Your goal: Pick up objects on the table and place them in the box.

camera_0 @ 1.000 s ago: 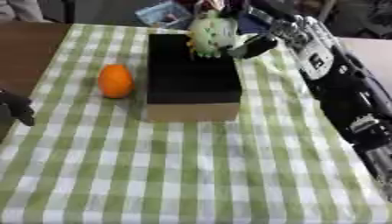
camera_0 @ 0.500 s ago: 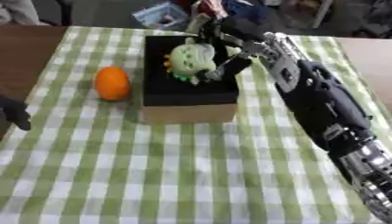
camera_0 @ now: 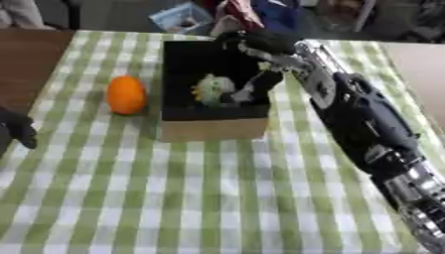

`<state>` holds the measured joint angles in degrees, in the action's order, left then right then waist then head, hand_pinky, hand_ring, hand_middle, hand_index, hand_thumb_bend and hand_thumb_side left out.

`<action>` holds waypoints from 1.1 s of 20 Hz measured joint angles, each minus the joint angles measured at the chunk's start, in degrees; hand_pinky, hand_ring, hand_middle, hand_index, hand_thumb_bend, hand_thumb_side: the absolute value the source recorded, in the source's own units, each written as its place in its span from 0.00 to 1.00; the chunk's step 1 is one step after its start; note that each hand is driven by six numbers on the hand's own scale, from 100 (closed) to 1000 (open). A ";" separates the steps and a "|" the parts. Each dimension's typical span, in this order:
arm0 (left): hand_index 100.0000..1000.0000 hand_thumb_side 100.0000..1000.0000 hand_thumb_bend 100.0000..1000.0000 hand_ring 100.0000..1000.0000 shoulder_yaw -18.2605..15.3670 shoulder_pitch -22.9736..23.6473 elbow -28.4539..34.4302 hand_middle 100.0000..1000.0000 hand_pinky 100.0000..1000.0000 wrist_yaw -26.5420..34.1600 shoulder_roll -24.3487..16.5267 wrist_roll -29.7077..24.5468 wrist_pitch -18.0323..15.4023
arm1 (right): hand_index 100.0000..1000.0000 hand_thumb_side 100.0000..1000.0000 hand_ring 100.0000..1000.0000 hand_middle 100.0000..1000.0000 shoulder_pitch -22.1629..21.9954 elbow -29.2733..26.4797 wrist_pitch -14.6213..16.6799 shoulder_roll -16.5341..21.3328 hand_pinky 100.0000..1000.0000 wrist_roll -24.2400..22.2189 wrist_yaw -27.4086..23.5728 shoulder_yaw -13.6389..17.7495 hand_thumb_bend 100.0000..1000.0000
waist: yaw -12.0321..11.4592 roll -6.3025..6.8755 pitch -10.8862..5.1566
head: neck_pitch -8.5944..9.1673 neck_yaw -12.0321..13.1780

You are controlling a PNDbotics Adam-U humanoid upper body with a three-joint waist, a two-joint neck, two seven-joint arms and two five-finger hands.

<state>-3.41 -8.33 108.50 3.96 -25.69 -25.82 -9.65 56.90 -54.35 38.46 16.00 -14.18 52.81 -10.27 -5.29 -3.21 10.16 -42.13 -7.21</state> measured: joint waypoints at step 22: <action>0.73 0.33 0.18 0.53 -0.64 -6.66 -6.00 0.55 0.61 0.40 -13.22 3.61 -6.29 | 0.85 0.23 0.69 0.70 -17.29 -33.24 -12.73 19.21 0.73 0.19 -42.11 2.26 0.04 | 4.92 1.16 0.46 | 0.99 4.13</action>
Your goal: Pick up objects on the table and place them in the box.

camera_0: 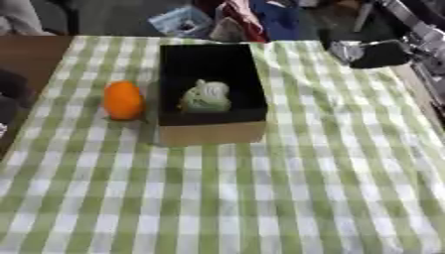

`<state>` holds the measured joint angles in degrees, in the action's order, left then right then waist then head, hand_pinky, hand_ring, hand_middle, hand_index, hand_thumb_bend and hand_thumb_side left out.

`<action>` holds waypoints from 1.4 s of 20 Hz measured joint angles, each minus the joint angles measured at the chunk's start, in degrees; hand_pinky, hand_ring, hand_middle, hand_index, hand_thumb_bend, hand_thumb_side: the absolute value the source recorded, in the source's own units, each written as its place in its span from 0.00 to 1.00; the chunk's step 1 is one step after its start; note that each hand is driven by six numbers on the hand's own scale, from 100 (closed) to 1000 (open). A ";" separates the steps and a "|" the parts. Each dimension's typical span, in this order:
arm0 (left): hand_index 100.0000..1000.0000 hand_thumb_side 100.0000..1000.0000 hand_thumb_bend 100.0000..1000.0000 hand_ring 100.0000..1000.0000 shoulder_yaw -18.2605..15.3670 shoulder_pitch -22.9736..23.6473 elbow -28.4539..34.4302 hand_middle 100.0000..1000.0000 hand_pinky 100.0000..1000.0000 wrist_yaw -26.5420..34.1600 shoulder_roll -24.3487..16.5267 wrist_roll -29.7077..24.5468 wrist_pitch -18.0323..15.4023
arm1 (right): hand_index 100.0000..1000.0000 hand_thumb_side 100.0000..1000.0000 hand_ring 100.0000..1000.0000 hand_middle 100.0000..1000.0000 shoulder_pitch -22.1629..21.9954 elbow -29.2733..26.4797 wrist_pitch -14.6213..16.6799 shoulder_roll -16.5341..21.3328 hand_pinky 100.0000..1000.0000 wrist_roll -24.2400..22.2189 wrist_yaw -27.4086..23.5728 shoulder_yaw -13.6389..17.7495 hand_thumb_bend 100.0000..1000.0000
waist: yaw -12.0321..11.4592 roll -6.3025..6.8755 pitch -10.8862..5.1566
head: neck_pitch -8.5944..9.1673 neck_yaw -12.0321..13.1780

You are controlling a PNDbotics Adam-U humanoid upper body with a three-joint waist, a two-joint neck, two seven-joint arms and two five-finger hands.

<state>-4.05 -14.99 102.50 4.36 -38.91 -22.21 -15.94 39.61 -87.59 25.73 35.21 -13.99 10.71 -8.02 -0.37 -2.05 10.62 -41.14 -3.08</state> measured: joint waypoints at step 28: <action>0.74 0.26 0.60 0.55 11.28 -26.42 -36.78 0.57 0.60 -37.53 -4.06 6.55 -15.09 | 0.85 0.24 0.67 0.68 -3.80 -10.39 -2.71 -0.34 0.73 -3.35 -7.83 -0.25 0.00 | 8.04 0.98 0.89 | 0.48 4.26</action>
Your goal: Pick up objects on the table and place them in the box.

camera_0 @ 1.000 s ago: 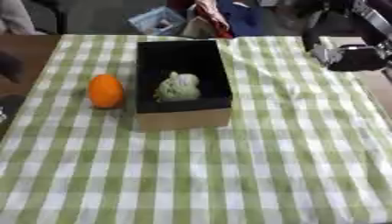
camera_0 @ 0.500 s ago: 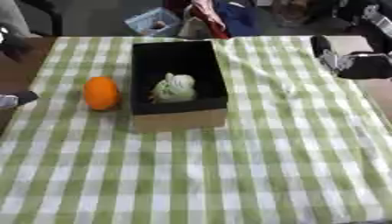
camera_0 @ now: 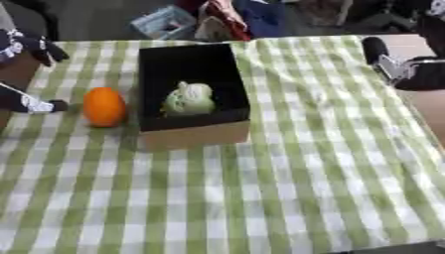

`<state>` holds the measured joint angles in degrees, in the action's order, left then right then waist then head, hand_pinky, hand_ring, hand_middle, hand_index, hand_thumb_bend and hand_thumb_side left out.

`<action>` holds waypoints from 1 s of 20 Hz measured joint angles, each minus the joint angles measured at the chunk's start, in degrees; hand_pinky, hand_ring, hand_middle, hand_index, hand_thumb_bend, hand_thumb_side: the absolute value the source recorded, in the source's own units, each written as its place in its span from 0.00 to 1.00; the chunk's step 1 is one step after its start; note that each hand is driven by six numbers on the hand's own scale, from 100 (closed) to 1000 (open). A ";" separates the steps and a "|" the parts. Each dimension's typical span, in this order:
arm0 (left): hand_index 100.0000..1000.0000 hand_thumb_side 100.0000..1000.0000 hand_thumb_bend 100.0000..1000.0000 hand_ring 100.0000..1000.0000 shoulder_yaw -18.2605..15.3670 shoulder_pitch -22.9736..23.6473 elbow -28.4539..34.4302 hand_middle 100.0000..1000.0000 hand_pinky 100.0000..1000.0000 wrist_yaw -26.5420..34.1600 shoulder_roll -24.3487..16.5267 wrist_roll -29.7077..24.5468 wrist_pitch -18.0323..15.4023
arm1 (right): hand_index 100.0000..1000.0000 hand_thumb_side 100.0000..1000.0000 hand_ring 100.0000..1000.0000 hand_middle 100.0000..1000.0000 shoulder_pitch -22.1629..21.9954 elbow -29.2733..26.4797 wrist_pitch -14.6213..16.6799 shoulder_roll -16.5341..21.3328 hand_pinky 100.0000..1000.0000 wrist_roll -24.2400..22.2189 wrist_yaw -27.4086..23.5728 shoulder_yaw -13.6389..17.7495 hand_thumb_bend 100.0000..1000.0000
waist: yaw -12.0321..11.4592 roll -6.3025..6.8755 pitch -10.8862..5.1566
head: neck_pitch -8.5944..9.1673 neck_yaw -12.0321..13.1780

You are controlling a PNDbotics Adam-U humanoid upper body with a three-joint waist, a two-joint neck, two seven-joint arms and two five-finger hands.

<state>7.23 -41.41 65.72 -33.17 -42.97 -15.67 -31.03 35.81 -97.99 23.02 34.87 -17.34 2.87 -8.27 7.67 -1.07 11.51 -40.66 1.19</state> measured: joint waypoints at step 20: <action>0.66 0.14 0.65 0.43 1.39 -2.48 -8.21 0.46 0.53 -21.22 6.28 7.73 -1.20 | 0.85 0.26 0.67 0.68 -0.24 -1.42 -0.72 -1.40 0.73 -1.42 -1.50 -0.36 0.00 | 1.73 0.31 0.48 | 0.00 1.27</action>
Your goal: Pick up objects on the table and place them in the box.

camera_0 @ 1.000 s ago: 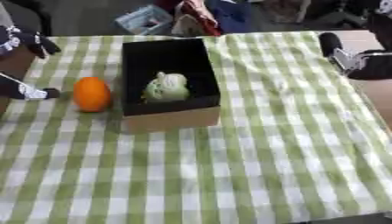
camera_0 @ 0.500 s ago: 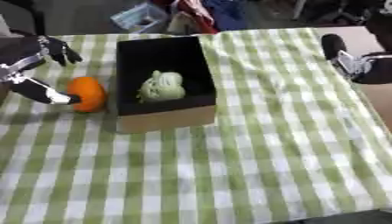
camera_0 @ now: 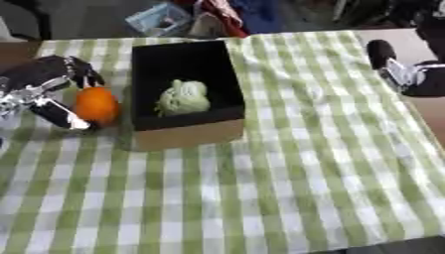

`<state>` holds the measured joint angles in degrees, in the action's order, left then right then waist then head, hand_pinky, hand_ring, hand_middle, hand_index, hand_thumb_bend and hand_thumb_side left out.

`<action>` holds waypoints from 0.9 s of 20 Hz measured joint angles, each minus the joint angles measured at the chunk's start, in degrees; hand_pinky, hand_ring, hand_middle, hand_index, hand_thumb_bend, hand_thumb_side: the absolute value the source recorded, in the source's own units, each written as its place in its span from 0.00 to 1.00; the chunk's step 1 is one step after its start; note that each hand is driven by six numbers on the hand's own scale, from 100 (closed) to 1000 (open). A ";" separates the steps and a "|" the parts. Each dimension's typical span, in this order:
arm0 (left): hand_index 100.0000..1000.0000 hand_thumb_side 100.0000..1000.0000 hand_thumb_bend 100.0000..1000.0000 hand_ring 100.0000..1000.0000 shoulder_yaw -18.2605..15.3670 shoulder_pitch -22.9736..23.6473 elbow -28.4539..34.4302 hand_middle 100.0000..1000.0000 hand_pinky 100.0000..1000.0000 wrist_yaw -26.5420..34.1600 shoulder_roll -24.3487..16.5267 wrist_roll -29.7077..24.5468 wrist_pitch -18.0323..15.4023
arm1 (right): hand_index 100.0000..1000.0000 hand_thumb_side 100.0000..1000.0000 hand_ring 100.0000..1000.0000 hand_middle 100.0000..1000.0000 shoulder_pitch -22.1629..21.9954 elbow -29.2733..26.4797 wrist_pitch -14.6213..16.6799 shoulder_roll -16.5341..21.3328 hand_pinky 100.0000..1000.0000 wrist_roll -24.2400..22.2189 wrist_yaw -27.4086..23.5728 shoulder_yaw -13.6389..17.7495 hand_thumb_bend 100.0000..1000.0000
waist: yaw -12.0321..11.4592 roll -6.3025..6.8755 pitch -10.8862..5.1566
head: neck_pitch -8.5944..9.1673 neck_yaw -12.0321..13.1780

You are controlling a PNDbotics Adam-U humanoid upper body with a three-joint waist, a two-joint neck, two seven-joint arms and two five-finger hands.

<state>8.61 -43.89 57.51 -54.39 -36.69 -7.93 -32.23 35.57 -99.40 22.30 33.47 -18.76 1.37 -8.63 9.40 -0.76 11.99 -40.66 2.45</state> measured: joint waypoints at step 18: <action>0.32 0.02 0.41 0.15 -0.84 0.00 4.53 0.15 0.35 0.21 -1.98 9.41 2.01 | 0.84 0.28 0.67 0.67 -0.85 -0.01 -0.09 0.00 0.73 0.09 0.00 -0.06 0.00 | -0.16 0.18 -0.02 | 0.32 -0.60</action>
<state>7.78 -43.89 62.04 -54.19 -38.67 1.48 -30.22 34.72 -99.41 22.20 33.47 -18.66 1.37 -8.68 9.24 -0.59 11.97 -40.34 1.85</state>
